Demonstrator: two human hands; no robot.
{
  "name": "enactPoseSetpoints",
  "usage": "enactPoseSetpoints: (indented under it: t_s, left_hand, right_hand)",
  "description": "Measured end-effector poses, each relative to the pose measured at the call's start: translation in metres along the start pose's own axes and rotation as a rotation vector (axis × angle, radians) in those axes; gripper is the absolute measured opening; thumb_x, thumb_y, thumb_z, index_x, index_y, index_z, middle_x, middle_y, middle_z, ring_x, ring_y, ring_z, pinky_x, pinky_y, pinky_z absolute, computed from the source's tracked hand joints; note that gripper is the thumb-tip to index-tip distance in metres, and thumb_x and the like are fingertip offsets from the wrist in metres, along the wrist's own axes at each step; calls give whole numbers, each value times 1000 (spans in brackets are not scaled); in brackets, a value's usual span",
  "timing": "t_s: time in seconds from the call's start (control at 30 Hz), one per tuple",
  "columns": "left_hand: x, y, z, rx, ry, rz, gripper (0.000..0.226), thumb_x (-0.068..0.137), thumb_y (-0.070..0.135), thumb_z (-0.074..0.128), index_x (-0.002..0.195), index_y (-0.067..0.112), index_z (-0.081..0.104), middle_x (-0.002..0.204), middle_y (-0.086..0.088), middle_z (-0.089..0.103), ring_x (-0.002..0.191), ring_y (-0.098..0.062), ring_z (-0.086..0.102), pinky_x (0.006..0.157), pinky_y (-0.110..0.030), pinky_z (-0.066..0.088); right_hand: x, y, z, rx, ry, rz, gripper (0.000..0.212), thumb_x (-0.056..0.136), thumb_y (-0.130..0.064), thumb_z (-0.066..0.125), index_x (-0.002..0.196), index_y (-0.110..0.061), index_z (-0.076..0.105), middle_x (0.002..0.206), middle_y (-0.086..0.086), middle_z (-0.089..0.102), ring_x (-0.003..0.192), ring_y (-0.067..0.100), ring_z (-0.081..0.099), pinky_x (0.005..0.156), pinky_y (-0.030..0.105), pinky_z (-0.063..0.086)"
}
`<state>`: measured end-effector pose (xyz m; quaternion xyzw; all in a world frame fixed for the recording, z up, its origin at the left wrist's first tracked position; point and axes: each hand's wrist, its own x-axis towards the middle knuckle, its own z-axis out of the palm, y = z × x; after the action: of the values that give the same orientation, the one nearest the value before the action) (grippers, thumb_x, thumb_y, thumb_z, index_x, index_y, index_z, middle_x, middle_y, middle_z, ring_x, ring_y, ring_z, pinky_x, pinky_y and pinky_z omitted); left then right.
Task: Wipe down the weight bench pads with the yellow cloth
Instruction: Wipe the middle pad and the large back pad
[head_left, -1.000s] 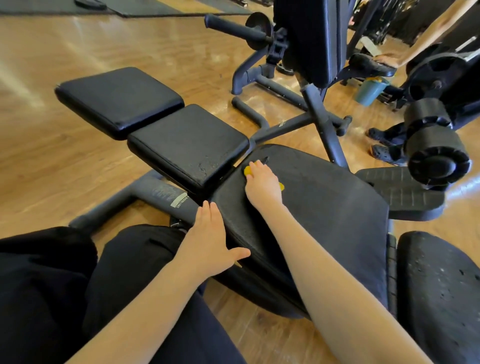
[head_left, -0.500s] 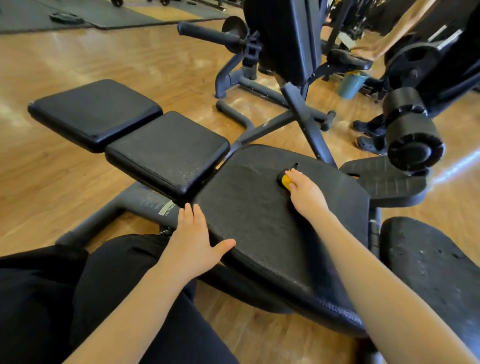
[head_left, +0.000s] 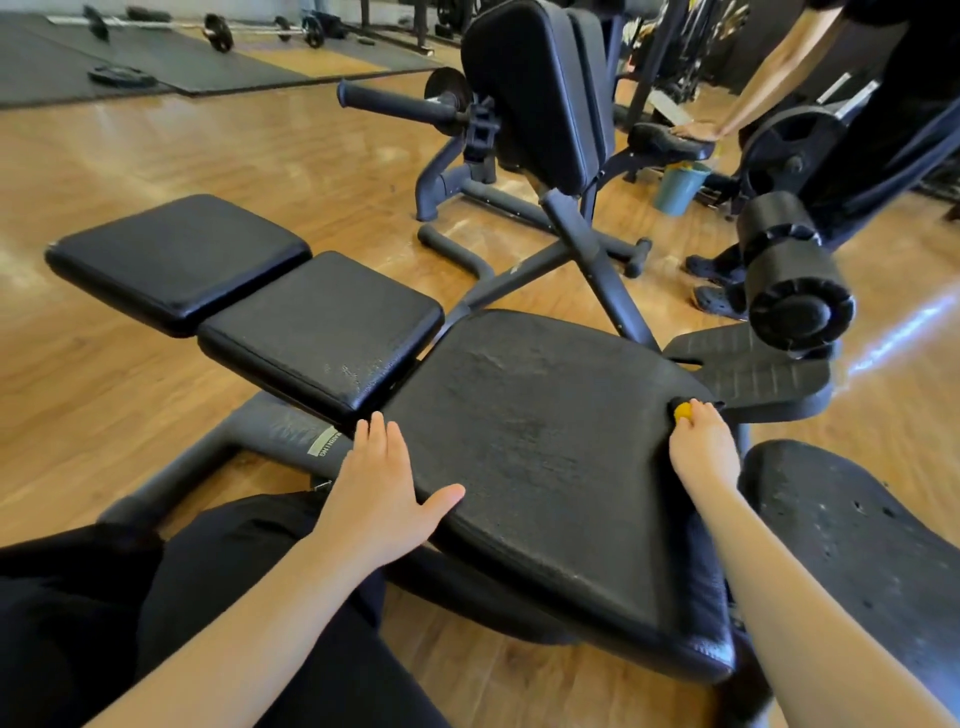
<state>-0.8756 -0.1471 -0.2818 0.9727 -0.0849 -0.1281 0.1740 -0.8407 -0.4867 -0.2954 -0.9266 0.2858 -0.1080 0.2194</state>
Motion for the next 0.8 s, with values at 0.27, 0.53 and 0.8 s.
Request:
enactPoseSetpoints:
  t_s: [0.27, 0.53, 0.8]
  left_hand:
    - [28, -7, -7, 139, -35, 97, 101, 83, 73, 33, 149, 6, -4, 157, -11, -12, 144, -27, -11, 117, -40, 3]
    - [32, -8, -4, 154, -59, 90, 101, 83, 72, 31, 148, 4, -7, 156, -13, -14, 144, -28, -14, 117, -40, 0]
    - [31, -9, -8, 144, -96, 102, 100, 84, 71, 32, 148, 5, -8, 156, -12, -16, 144, -26, -14, 119, -40, 3]
  right_hand:
    - [12, -87, 35, -214, -58, -276, 36, 95, -17, 32, 127, -4, 43, 134, 15, 44, 124, 32, 39, 99, 41, 36]
    - [-8, -192, 90, -237, -245, -546, 44, 98, -21, 35, 140, -8, 29, 148, 10, 30, 136, 28, 27, 111, 40, 25]
    - [-4, -178, 82, -121, -447, -728, 46, 99, -12, 31, 144, -20, 27, 154, -4, 20, 143, 14, 13, 116, 34, 15]
